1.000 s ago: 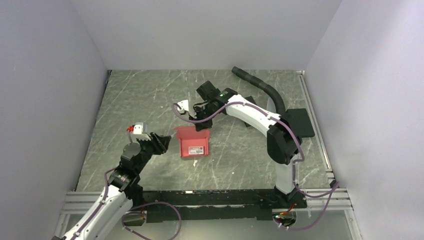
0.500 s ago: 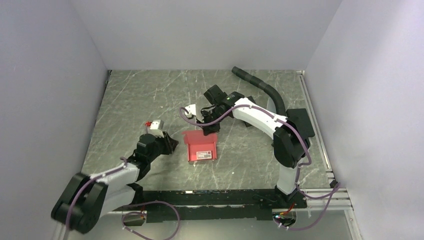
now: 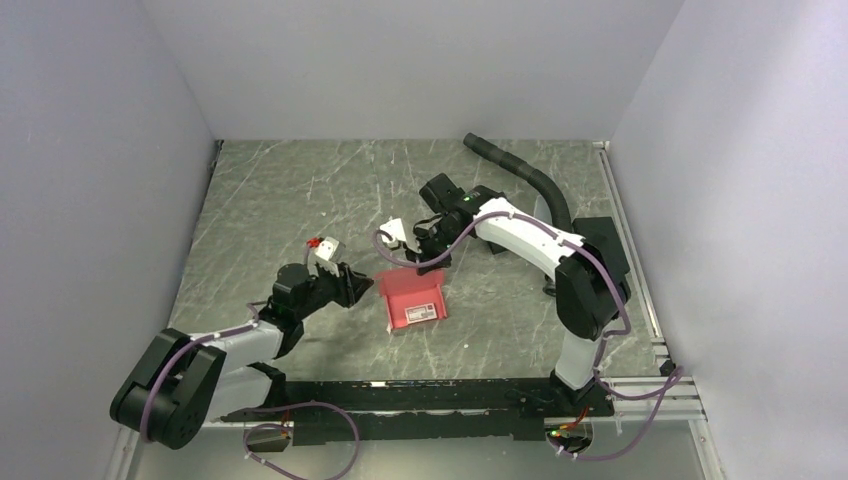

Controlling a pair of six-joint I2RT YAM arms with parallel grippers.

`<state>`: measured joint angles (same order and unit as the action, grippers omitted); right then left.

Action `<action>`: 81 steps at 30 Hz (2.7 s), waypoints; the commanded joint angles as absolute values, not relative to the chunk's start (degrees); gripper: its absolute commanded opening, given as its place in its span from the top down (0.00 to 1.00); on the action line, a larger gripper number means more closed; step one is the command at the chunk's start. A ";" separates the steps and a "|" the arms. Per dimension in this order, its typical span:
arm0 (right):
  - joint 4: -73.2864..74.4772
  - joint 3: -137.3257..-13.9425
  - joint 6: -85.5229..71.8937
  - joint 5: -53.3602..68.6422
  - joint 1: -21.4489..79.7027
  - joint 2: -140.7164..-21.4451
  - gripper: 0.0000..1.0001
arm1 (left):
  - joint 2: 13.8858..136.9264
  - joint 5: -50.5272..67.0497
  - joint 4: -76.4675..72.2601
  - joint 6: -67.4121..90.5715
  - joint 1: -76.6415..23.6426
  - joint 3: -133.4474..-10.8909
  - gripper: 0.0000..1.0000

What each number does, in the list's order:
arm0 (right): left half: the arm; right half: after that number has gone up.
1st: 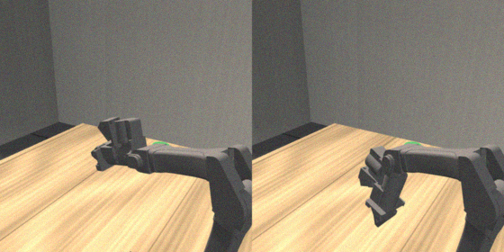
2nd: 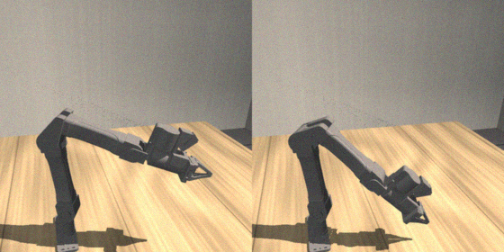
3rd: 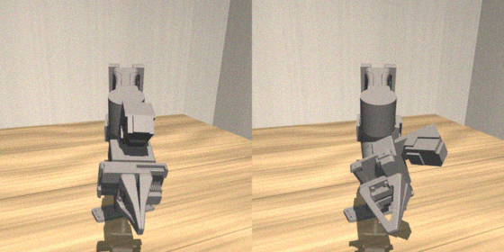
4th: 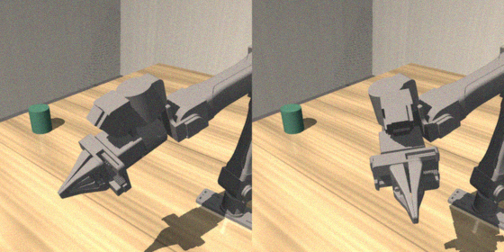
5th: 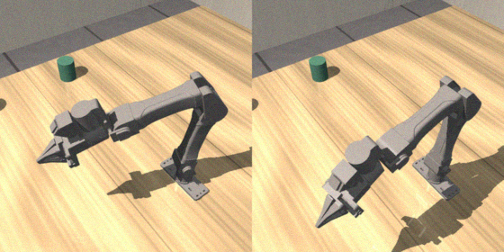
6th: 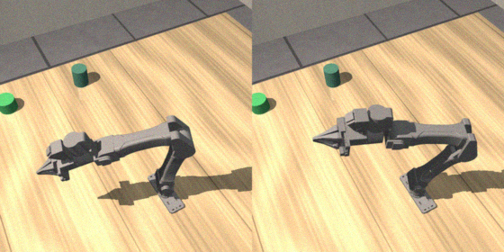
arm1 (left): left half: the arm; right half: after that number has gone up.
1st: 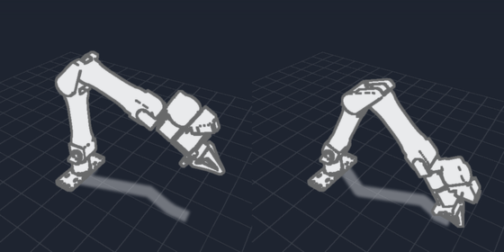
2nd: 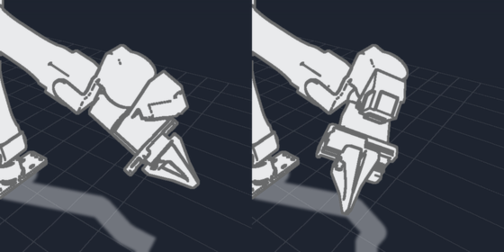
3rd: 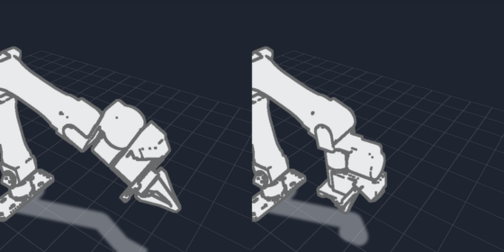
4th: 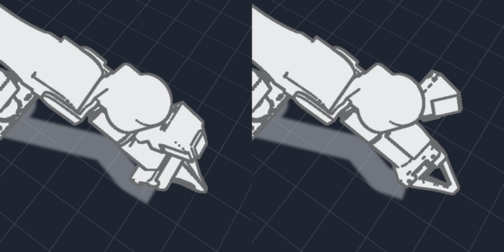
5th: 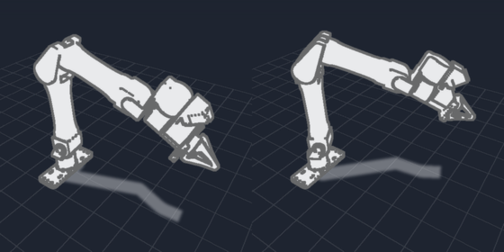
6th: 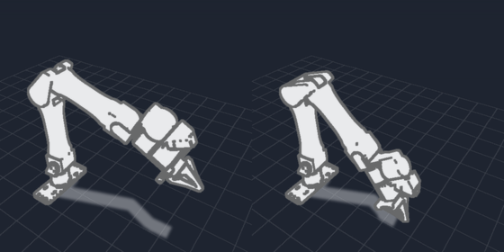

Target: Fold the paper box

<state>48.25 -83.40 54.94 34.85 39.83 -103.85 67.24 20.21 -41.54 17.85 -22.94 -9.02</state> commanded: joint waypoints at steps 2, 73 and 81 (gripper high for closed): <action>51.82 -82.46 63.74 38.71 38.58 -99.36 1.00 | 68.83 28.93 -50.97 13.79 -22.94 -8.92 0.64; 53.39 -82.29 65.45 46.12 38.60 -102.82 1.00 | 84.56 35.07 -68.73 9.30 -30.58 -15.64 1.00; 52.47 -81.82 64.54 45.70 38.50 -102.95 1.00 | 82.75 32.28 -71.65 9.75 -30.63 -12.89 0.77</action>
